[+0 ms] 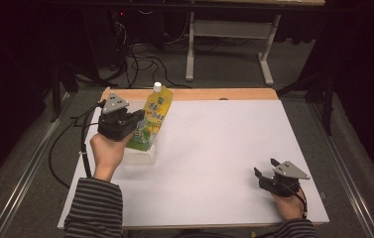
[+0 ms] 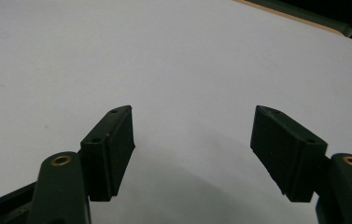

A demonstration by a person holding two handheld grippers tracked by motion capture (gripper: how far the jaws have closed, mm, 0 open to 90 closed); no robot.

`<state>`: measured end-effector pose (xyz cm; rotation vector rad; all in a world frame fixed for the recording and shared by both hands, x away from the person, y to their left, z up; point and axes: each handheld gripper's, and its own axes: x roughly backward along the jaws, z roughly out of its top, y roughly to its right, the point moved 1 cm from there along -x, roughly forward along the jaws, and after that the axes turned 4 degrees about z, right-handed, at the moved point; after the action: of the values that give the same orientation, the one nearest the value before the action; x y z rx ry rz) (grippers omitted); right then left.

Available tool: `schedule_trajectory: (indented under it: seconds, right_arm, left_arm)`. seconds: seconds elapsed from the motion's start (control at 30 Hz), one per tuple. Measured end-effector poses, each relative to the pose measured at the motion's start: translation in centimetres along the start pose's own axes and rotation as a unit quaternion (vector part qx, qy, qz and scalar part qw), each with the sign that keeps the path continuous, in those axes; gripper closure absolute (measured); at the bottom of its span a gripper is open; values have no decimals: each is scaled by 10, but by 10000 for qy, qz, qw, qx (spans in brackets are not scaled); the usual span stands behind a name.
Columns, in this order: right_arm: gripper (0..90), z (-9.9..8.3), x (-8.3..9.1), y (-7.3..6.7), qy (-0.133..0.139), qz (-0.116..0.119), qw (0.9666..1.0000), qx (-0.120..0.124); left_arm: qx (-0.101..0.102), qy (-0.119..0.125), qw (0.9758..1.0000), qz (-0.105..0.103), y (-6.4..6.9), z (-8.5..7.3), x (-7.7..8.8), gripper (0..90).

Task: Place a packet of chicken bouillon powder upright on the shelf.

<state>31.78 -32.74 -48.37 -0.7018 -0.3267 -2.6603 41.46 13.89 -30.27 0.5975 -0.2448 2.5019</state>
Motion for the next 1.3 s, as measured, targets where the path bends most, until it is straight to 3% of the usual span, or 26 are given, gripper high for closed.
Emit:
schedule_trajectory:
  seconds: [0.3, 0.5, 0.73, 0.87, 0.97, 1.3]
  right_arm:
    - [309, 0, 0, 0, 3, -3, 10000, 11]
    - [309, 0, 0, 0, 5, -8, 10000, 14]
    - [309, 0, 0, 0, 21, -11, 10000, 15]
    - [309, 0, 1, 0, -12, -24, 10000, 79]
    - [309, 0, 1, 0, -10, -27, 10000, 76]
    - [309, 0, 1, -1, -5, -36, 10000, 55]
  left_arm:
    - [-160, -191, 9997, 77, -7, -11, -18, 900]
    - [-167, -118, 9998, -8, -9, -17, -31, 900]
    - [-98, -369, 9993, -36, -13, -27, -38, 897]
    - [-236, -502, 9983, 154, -14, -27, -32, 862]
    - [-228, -581, 9980, 142, -14, -28, -31, 862]
    - [-123, -953, 9952, 193, -11, -28, -48, 824]
